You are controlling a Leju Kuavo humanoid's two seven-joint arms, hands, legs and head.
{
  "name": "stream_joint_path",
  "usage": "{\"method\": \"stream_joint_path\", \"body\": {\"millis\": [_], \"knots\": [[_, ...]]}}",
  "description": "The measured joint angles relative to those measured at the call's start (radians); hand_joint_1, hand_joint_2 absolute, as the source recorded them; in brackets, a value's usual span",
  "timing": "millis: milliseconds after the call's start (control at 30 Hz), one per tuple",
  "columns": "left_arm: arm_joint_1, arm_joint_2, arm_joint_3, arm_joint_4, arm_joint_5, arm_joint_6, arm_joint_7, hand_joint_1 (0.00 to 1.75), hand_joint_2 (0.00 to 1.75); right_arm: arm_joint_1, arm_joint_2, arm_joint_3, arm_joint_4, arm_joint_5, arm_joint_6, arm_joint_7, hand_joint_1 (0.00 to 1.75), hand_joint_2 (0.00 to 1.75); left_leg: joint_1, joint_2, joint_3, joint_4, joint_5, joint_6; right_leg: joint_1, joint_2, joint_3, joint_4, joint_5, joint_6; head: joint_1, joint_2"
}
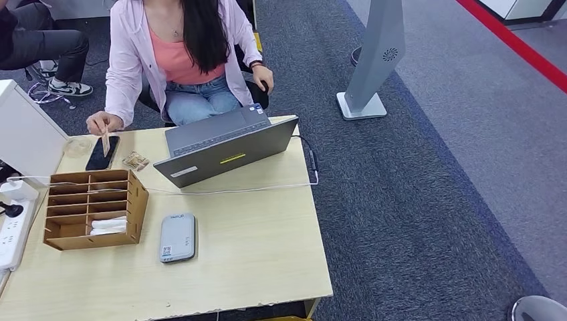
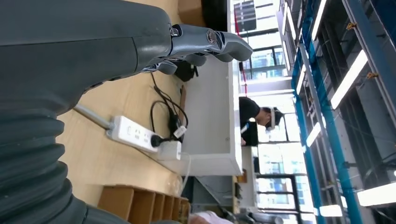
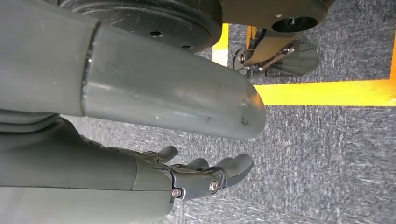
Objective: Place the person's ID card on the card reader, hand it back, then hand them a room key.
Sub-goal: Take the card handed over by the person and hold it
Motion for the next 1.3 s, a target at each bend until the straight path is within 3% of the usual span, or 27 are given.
{"method": "stream_joint_path", "body": {"millis": [133, 300, 467, 633, 800, 967, 1300], "knots": [[-0.041, 0.04, -0.077, -0.035, -0.217, 0.3, -0.019, 0.0, 1.75, -0.006, 0.0, 0.023, 0.0, 0.045, 0.018, 0.001, 0.0, 0.0, 0.0, 0.0, 0.0, 0.0, 0.001, 0.0, 0.0, 0.0, -0.003, 0.0, 0.001, 0.001, 0.001, 0.0], [-0.108, 0.107, -0.364, -0.04, -0.491, 0.646, 0.025, 0.0, 1.75, -0.019, 0.001, 0.051, 0.0, 0.089, 0.029, 0.015, 0.0, 0.0, 0.0, -0.002, -0.003, 0.0, 0.006, -0.001, 0.0, -0.001, -0.004, 0.0, 0.005, 0.001, 0.0, 0.0], [-0.205, 0.167, -0.642, -0.032, -0.711, 0.851, 0.154, 0.0, 1.75, -0.022, 0.007, 0.07, 0.0, 0.118, 0.039, 0.029, 0.0, 0.0, 0.0, -0.001, -0.009, 0.0, 0.01, 0.0, 0.0, 0.0, -0.008, 0.0, 0.01, 0.002, 0.001, 0.0], [-0.311, 0.223, -0.822, 0.029, -0.925, 0.949, 0.29, 0.0, 1.75, -0.023, 0.008, 0.071, 0.0, 0.129, 0.042, 0.032, 0.0, 0.0, 0.0, -0.001, -0.011, 0.001, 0.011, 0.0, 0.0, 0.0, -0.01, 0.0, 0.012, 0.002, 0.0, 0.0], [-0.41, 0.266, -0.923, 0.12, -1.095, 0.978, 0.391, 0.0, 1.75, -0.025, 0.008, 0.071, 0.0, 0.139, 0.05, 0.036, 0.0, 0.0, 0.0, 0.0, -0.011, 0.001, 0.012, 0.0, 0.0, 0.001, -0.011, 0.0, 0.012, 0.002, 0.0, 0.0], [-0.467, 0.287, -0.983, 0.189, -1.171, 0.981, 0.445, 0.0, 1.75, -0.025, 0.009, 0.071, 0.0, 0.14, 0.057, 0.037, 0.0, 0.0, 0.0, 0.001, -0.012, 0.001, 0.012, 0.0, 0.0, 0.002, -0.012, 0.0, 0.012, 0.002, 0.0, 0.0], [-0.511, 0.309, -1.027, 0.279, -1.181, 0.98, 0.466, 0.0, 1.75, -0.024, 0.009, 0.07, 0.0, 0.14, 0.058, 0.038, 0.0, 0.0, 0.0, 0.003, -0.014, 0.001, 0.012, 0.0, 0.0, 0.003, -0.015, 0.0, 0.013, 0.002, 0.001, 0.0]]}}
